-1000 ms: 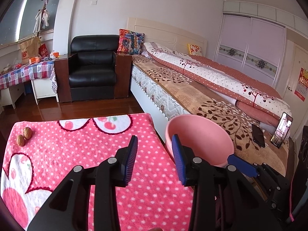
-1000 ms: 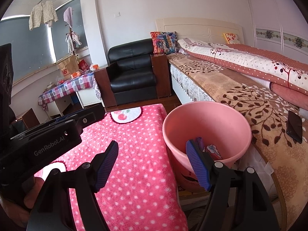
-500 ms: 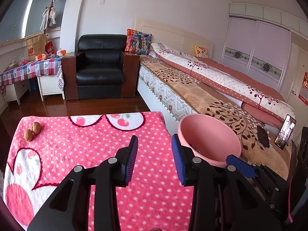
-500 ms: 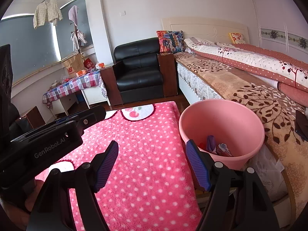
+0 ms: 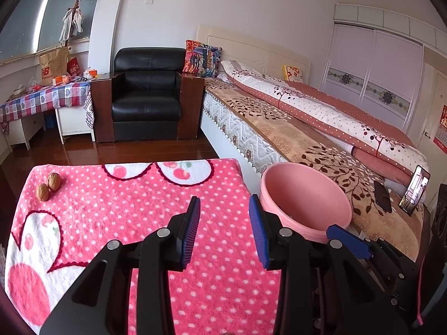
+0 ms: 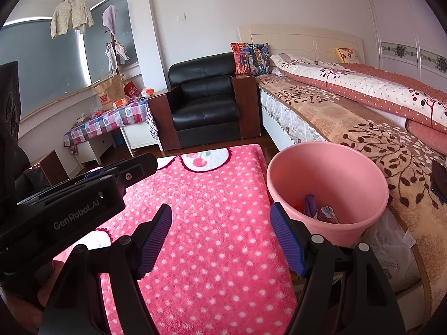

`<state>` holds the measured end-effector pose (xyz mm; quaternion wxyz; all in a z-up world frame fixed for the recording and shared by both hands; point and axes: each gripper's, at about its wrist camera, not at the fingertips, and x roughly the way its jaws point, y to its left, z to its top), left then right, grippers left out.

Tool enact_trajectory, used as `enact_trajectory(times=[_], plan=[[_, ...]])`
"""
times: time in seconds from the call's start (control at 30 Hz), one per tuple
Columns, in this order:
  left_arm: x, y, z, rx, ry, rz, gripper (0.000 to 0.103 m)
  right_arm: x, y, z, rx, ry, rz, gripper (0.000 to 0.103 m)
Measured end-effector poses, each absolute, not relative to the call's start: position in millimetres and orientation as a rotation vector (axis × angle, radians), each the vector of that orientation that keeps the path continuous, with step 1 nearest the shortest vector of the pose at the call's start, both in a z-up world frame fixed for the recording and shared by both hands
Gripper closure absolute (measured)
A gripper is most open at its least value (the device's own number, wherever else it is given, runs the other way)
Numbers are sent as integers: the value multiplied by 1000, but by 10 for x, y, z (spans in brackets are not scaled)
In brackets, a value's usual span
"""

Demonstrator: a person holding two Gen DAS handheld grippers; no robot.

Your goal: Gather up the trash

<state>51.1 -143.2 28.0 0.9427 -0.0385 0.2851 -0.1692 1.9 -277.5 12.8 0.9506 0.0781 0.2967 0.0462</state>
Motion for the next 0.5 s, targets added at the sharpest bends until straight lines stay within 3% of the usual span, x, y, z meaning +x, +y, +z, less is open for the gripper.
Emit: enact_trajectory(times=[0.5], plan=[[526,-1472,238,-69,598,-354,66,10,-2818,98,172,609,85,31]])
